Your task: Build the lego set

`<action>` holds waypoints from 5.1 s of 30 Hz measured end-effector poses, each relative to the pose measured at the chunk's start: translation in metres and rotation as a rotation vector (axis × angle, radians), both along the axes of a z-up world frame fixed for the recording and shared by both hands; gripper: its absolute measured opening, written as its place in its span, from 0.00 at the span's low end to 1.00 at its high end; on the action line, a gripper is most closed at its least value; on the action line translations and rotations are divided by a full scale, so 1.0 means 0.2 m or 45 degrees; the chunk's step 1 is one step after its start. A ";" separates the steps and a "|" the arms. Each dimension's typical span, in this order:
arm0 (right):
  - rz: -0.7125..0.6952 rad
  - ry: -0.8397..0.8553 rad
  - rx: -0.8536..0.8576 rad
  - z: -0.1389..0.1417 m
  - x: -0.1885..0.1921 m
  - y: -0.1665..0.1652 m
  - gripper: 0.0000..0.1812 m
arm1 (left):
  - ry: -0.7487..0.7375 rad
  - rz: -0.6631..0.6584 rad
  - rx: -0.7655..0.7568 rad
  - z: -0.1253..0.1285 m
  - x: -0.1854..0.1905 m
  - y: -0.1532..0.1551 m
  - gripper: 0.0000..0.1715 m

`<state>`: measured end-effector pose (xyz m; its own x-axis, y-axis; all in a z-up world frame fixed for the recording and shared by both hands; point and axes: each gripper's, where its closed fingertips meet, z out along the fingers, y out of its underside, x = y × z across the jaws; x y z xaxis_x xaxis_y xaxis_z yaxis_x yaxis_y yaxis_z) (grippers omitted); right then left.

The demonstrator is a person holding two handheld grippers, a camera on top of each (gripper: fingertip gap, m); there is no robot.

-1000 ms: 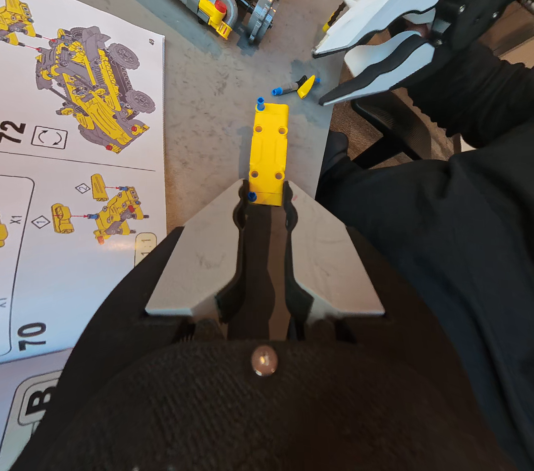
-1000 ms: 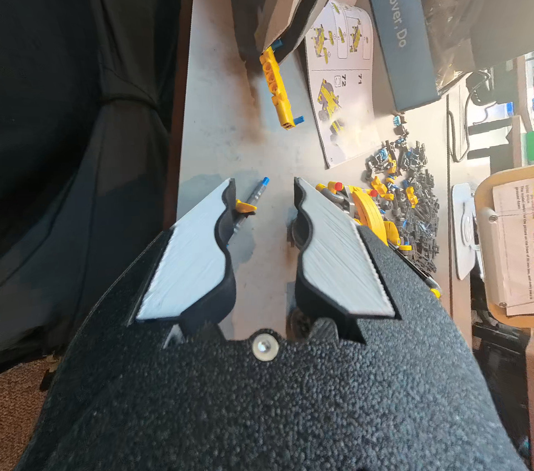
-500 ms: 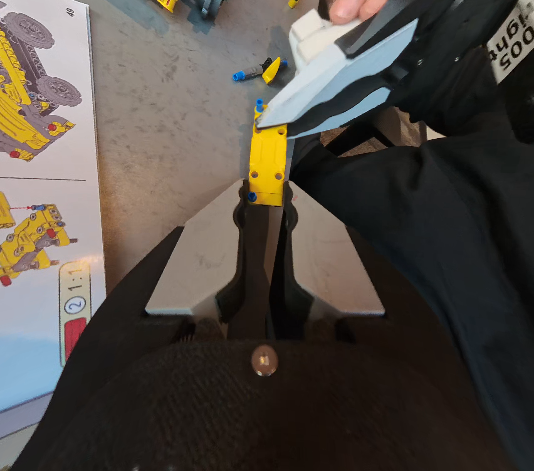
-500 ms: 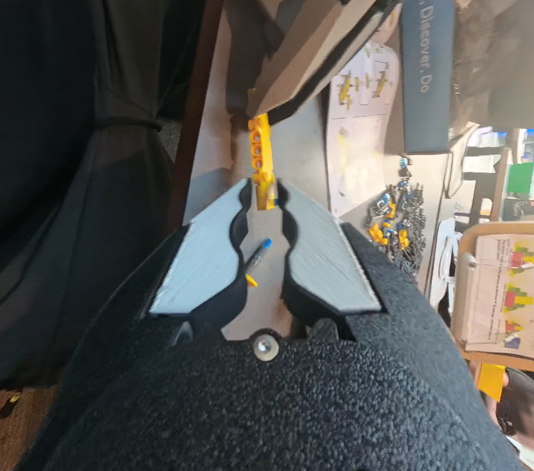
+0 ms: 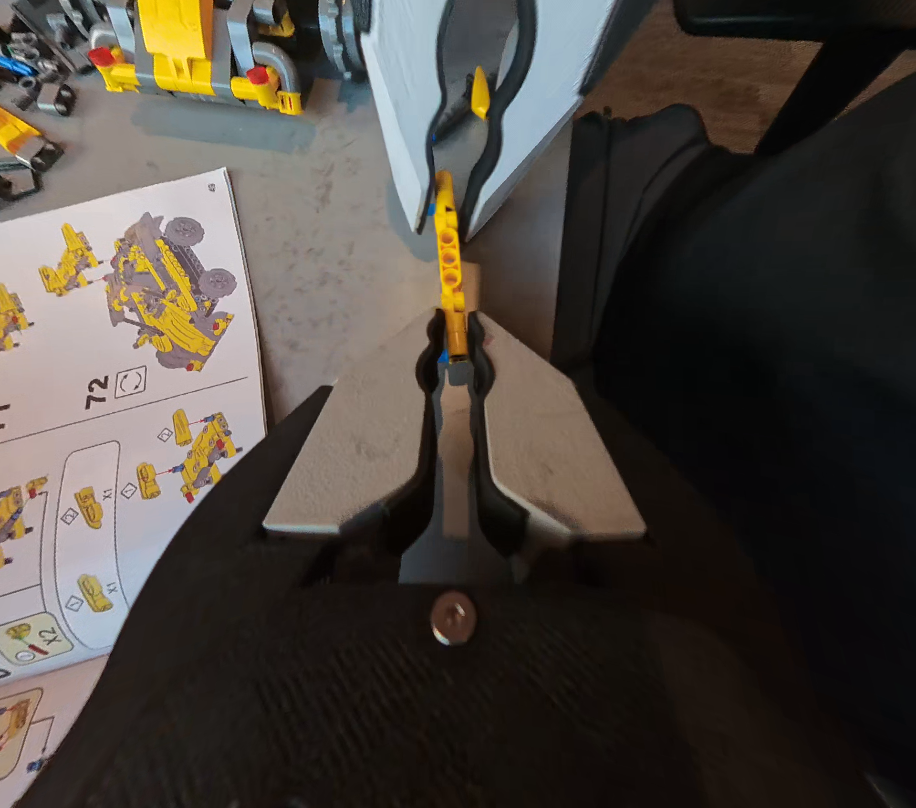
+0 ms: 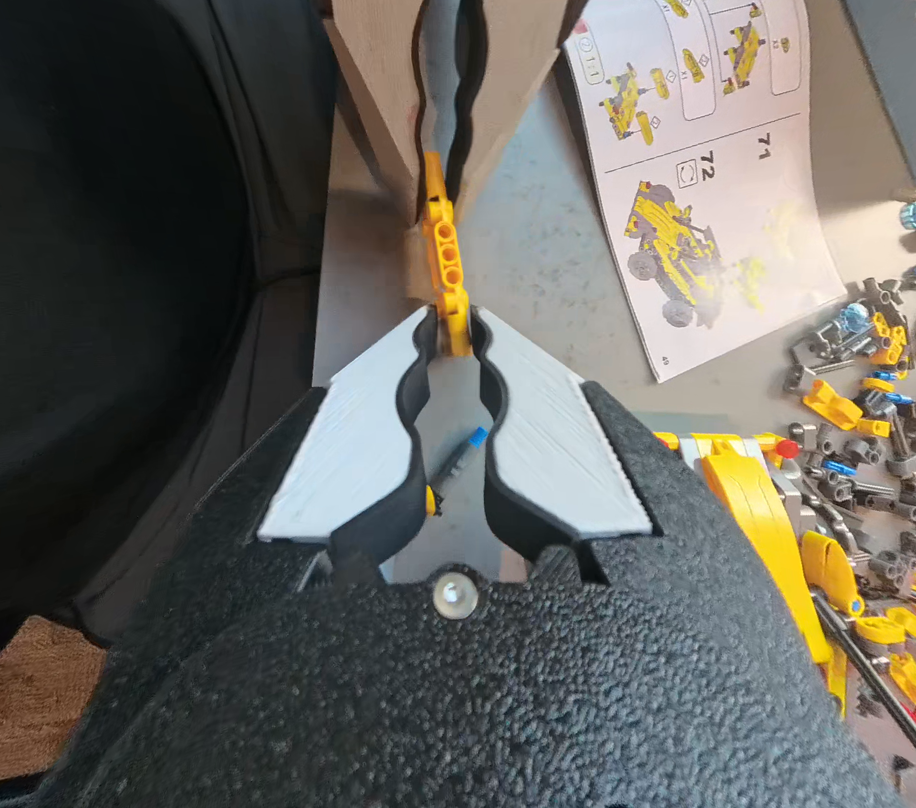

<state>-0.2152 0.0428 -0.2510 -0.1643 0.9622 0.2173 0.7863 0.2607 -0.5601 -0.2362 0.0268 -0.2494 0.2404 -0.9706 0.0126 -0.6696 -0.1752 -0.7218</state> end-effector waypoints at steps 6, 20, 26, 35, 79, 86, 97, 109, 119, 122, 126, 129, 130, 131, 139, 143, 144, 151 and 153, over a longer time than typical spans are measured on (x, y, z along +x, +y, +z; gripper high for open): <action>-0.125 0.042 0.077 0.09 0.10 0.01 0.17 | -0.022 0.042 -0.092 -0.03 -0.02 0.02 0.03; -0.453 -0.009 -0.075 -0.04 0.48 -0.03 0.15 | -0.052 0.085 -0.026 0.02 0.00 0.01 0.17; -0.420 0.000 -0.147 -0.05 0.46 -0.06 0.04 | -0.041 0.142 0.028 0.07 -0.03 -0.01 0.17; -0.460 0.014 -0.030 0.07 0.46 0.00 0.04 | -0.108 0.189 0.059 0.10 -0.06 -0.07 0.14; -0.323 0.275 0.172 0.59 0.17 0.20 0.03 | -0.127 0.150 0.307 0.45 0.12 0.23 0.15; -0.304 0.269 0.176 0.59 0.15 0.18 0.03 | -0.072 0.187 0.331 0.45 0.07 0.24 0.16; -0.281 0.285 0.169 0.60 0.14 0.15 0.03 | -0.080 0.230 0.305 0.44 0.06 0.26 0.24; -0.231 0.335 0.137 0.62 0.12 0.11 0.03 | -0.049 0.200 0.264 0.41 0.11 0.25 0.30; -0.228 0.327 0.140 0.62 0.11 0.11 0.03 | -0.068 0.183 0.298 0.45 0.11 0.23 0.26; -0.228 0.329 0.142 0.62 0.11 0.11 0.03 | -0.067 0.186 0.305 0.45 0.11 0.23 0.25; -0.224 0.327 0.139 0.62 0.11 0.10 0.04 | -0.080 0.190 0.325 0.47 0.12 0.24 0.24; -0.224 0.323 0.140 0.61 0.11 0.10 0.04 | -0.083 0.191 0.330 0.48 0.12 0.24 0.24; -0.225 0.323 0.139 0.61 0.12 0.11 0.04 | -0.083 0.194 0.327 0.48 0.12 0.24 0.24; -0.227 0.324 0.136 0.61 0.12 0.11 0.04 | -0.085 0.196 0.326 0.48 0.11 0.24 0.24; -0.205 0.358 0.122 0.64 0.11 0.09 0.03 | -0.155 0.192 0.324 0.55 0.11 0.23 0.21; -0.187 0.363 0.115 0.64 0.11 0.07 0.03 | -0.150 0.190 0.318 0.55 0.11 0.23 0.22; -0.185 0.364 0.114 0.64 0.11 0.07 0.04 | -0.144 0.187 0.320 0.55 0.11 0.23 0.22; -0.187 0.363 0.116 0.64 0.11 0.08 0.04 | -0.112 0.097 0.329 0.52 0.14 0.18 0.13; -0.178 0.370 0.118 0.64 0.11 0.07 0.04 | -0.094 0.085 0.346 0.51 0.14 0.18 0.09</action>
